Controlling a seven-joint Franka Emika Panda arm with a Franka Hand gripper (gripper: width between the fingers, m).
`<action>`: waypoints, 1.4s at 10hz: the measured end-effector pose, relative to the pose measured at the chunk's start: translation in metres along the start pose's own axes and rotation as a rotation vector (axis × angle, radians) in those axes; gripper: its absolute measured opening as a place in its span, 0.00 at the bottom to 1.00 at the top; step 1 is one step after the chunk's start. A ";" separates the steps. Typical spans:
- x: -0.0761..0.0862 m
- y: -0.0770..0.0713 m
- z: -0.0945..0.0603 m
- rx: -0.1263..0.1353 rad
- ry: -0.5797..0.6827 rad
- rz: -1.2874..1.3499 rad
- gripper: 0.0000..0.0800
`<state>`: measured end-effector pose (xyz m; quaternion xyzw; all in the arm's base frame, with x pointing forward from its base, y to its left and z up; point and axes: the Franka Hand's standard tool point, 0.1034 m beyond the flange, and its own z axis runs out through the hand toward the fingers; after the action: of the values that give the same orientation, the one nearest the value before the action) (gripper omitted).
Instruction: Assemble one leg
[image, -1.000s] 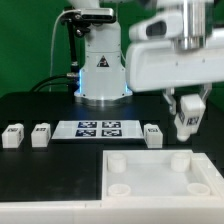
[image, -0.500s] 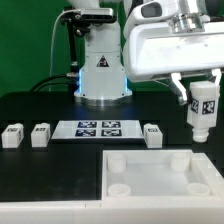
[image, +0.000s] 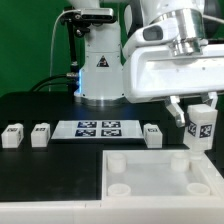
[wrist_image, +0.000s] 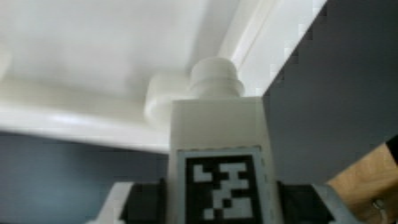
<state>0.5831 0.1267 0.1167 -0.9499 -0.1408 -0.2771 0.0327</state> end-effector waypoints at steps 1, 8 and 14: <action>0.012 -0.001 0.003 0.001 0.017 -0.009 0.37; 0.036 0.024 0.016 -0.010 0.003 -0.039 0.37; 0.021 0.027 0.037 -0.004 -0.028 -0.032 0.37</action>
Offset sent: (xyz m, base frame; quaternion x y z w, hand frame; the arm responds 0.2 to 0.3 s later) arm 0.0000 0.0000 0.0000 0.0000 0.0000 0.0000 1.0000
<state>0.6268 0.1109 0.0973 -0.9514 -0.1558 -0.2644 0.0244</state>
